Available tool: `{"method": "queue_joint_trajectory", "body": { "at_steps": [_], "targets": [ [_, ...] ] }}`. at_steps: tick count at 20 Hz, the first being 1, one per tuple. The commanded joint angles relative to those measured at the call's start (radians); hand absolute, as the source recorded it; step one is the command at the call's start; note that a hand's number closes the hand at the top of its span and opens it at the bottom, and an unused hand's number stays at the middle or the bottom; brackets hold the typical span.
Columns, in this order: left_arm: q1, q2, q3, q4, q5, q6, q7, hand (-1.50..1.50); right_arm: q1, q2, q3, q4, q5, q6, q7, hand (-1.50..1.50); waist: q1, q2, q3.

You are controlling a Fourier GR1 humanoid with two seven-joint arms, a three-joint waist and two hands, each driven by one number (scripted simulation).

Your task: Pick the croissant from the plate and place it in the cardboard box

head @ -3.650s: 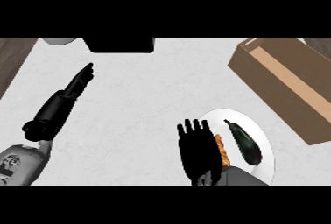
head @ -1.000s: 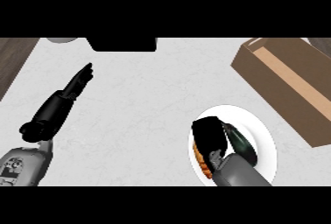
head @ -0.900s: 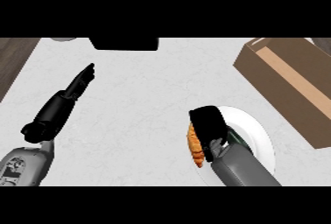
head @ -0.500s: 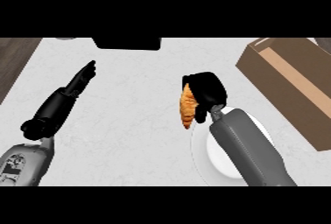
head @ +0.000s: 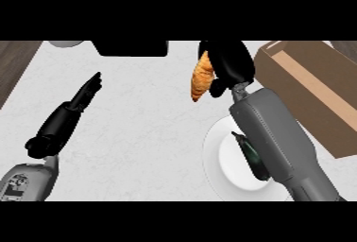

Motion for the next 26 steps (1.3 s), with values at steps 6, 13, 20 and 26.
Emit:
{"method": "queue_joint_trajectory", "body": {
  "at_steps": [6,13,20,26],
  "targets": [
    [-0.025,-0.035,-0.005,0.013,-0.035,0.030,0.012,0.00,-0.086,-0.096,-0.256,-0.043,-0.020,-0.085,0.195,1.50,-0.010,0.001,0.000],
    [-0.090,-0.021,0.028,0.022,-0.015,-0.009,0.067,0.00,-0.061,-0.220,-0.399,0.040,-0.072,-0.151,0.144,1.50,-0.012,0.002,0.000],
    [-0.012,-0.028,0.021,-0.002,-0.036,-0.020,0.003,0.00,-0.122,-0.377,-0.447,0.335,-0.067,-0.089,0.015,1.50,0.009,0.007,0.000],
    [-0.022,-0.014,0.035,-0.041,-0.011,-0.049,0.041,0.00,-0.118,-0.458,-0.464,0.511,-0.111,0.135,-0.053,1.50,0.015,0.008,0.001]
  ]
}}
